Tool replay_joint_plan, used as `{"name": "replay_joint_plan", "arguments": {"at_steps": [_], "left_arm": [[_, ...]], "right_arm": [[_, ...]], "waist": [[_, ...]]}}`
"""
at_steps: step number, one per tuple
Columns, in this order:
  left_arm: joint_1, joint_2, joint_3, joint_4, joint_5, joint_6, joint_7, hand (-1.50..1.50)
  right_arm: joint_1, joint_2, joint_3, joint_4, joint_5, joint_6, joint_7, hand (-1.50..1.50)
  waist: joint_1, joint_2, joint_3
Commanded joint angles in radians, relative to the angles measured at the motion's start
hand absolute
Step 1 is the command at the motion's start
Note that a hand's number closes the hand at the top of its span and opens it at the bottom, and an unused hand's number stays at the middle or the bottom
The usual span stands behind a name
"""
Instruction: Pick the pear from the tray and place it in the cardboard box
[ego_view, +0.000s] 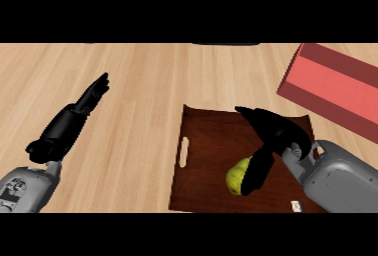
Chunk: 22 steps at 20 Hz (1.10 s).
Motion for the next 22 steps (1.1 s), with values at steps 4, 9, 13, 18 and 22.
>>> {"name": "replay_joint_plan", "arguments": {"at_steps": [4,9,13,18,22], "left_arm": [[0.012,-0.023,0.008,-0.014,-0.021,0.011,0.012,0.0],[0.038,-0.041,0.008,0.006,-0.045,0.003,-0.015,0.0],[0.016,-0.021,0.044,0.002,-0.037,-0.017,0.002,0.0],[0.014,-0.042,0.034,-0.034,-0.057,-0.006,0.026,0.0],[-0.01,-0.048,0.065,0.075,-0.066,-0.041,-0.034,0.0]], "right_arm": [[0.01,0.073,0.097,0.054,0.078,-0.007,0.19,-1.5],[-0.017,0.098,0.075,0.15,0.107,0.017,0.14,-1.5],[-0.004,0.152,0.122,0.134,0.136,0.0,0.186,-1.5],[0.005,0.177,0.147,0.301,0.168,0.023,0.098,-1.5],[0.002,0.166,0.103,0.261,0.161,0.053,0.124,-1.5]], "waist": [[-0.017,-0.004,0.001],[-0.016,-0.001,0.001],[-0.021,-0.004,0.001],[-0.014,-0.001,0.001],[-0.026,-0.001,0.001]]}}
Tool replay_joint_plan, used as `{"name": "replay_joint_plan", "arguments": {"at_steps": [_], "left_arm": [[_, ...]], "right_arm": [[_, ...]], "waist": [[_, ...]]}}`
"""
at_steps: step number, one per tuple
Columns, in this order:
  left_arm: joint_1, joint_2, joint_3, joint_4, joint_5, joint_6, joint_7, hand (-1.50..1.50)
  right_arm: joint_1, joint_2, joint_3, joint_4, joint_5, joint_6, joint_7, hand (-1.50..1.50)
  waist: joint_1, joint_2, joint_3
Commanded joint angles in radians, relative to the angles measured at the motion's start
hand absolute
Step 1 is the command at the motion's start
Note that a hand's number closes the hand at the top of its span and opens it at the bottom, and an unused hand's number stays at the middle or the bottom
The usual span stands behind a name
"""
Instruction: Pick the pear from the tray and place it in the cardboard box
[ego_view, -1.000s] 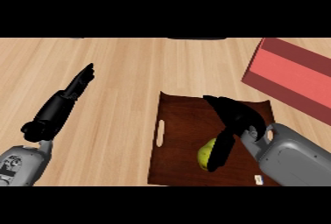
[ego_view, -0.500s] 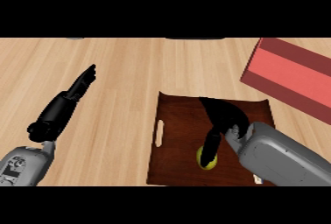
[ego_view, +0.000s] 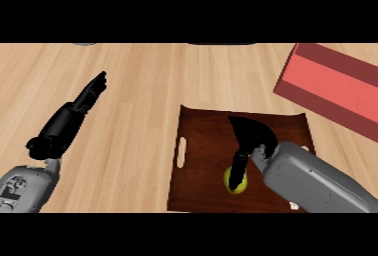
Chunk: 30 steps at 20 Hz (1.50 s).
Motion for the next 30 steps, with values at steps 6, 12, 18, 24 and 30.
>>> {"name": "replay_joint_plan", "arguments": {"at_steps": [6,12,18,24,30], "left_arm": [[0.029,-0.006,0.051,-0.02,-0.003,-0.042,0.01,0.0],[0.074,-0.028,0.054,-0.012,-0.038,-0.042,-0.061,0.0],[0.049,-0.061,0.047,0.005,-0.075,-0.053,-0.043,0.0],[0.034,-0.058,0.087,-0.092,-0.065,-0.083,0.057,0.0],[0.026,-0.117,0.093,0.036,-0.124,-0.069,-0.051,0.0]], "right_arm": [[0.091,0.089,-0.017,0.016,0.093,0.006,0.11,-1.5],[0.137,0.071,-0.032,0.116,0.146,0.03,0.014,-1.5],[0.159,0.125,-0.043,0.131,0.198,0.058,0.049,-1.5],[0.231,0.155,-0.084,0.145,0.245,0.089,-0.041,-1.5],[0.25,0.147,-0.087,0.223,0.416,0.048,-0.287,1.5]], "waist": [[0.0,-0.001,0.0],[0.003,0.001,0.0],[0.001,0.001,0.0],[0.004,-0.001,0.001],[0.002,0.003,0.001]]}}
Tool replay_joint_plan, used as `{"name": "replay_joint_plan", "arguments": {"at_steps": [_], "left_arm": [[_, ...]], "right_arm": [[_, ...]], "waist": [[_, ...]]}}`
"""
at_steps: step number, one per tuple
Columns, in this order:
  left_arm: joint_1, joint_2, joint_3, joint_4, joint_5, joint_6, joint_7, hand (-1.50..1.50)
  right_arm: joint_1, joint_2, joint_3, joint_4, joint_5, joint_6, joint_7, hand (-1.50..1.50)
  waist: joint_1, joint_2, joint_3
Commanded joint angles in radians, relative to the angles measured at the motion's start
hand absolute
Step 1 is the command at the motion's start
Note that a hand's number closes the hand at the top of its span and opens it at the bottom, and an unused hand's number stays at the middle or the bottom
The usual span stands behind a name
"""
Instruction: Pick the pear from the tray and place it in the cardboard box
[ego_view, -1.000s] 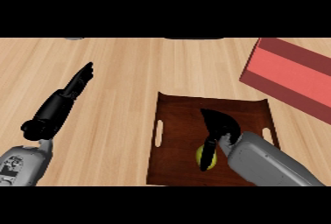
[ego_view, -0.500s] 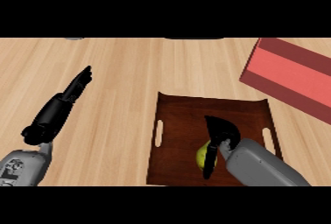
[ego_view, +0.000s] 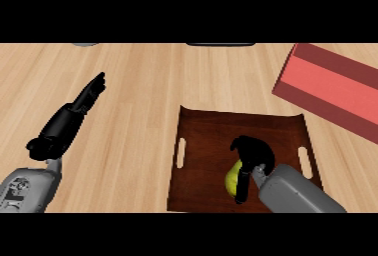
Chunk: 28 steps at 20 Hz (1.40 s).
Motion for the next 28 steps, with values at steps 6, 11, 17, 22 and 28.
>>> {"name": "replay_joint_plan", "arguments": {"at_steps": [6,11,17,22,28], "left_arm": [[-0.017,-0.018,0.046,0.006,-0.008,-0.044,0.021,0.0],[0.013,-0.027,0.012,-0.033,-0.028,-0.034,0.017,0.0],[-0.007,-0.018,0.036,-0.055,0.0,-0.044,0.058,0.0],[0.042,-0.03,0.027,-0.081,-0.022,-0.032,0.027,0.0],[0.04,-0.002,0.063,-0.042,-0.017,-0.061,0.004,0.0]], "right_arm": [[0.026,0.093,-0.005,0.027,0.23,-0.025,-0.058,1.5],[-0.029,-0.08,0.026,-0.104,0.251,-0.042,-0.451,1.5],[-0.091,-0.214,0.017,-0.219,0.313,-0.183,-0.875,1.5],[-0.08,-0.36,-0.105,-0.266,0.315,-0.277,-1.081,1.5],[-0.047,-0.394,-0.359,-0.328,0.164,-0.281,-1.007,1.5]], "waist": [[0.003,0.011,0.008],[0.011,0.014,0.01],[0.009,0.01,0.011],[-0.005,0.008,0.009],[-0.012,0.009,0.008]]}}
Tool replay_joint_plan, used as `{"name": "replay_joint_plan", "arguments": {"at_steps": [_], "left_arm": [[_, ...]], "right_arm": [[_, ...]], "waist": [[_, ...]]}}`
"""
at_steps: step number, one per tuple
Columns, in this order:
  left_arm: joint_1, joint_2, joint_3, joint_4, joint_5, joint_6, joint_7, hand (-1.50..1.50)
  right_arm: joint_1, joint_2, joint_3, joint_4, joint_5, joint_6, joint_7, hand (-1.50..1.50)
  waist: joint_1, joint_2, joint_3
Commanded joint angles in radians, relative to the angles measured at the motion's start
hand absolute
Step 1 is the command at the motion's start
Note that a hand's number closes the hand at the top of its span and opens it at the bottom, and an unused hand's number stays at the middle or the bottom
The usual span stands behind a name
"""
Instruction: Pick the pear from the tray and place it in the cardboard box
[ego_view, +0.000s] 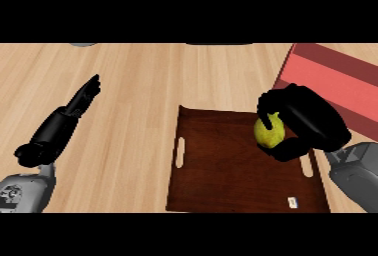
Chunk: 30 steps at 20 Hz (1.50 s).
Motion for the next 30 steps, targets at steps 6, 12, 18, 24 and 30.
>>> {"name": "replay_joint_plan", "arguments": {"at_steps": [6,12,18,24,30], "left_arm": [[-0.006,-0.023,-0.008,-0.014,-0.013,0.006,0.032,0.0],[-0.068,-0.065,-0.021,0.029,-0.035,0.014,0.052,0.0],[-0.026,-0.058,-0.021,0.02,-0.049,0.001,-0.022,0.0],[-0.088,-0.071,-0.026,0.009,-0.04,-0.007,0.053,0.0],[-0.059,-0.072,-0.039,-0.019,-0.054,-0.016,0.043,0.0]], "right_arm": [[-0.013,-0.004,-0.339,0.108,-0.183,-0.041,0.106,1.5],[-0.19,0.018,-0.449,0.36,-0.187,0.016,0.116,1.5],[-0.321,-0.083,-0.485,0.738,-0.087,0.039,-0.082,1.5],[-0.33,-0.137,-0.418,0.952,-0.036,0.228,-0.171,1.5],[-0.423,-0.148,-0.378,1.182,0.047,0.314,-0.317,1.5]], "waist": [[0.005,0.002,0.0],[0.018,0.006,-0.001],[0.045,0.014,0.0],[0.048,0.02,0.001],[0.074,0.024,0.002]]}}
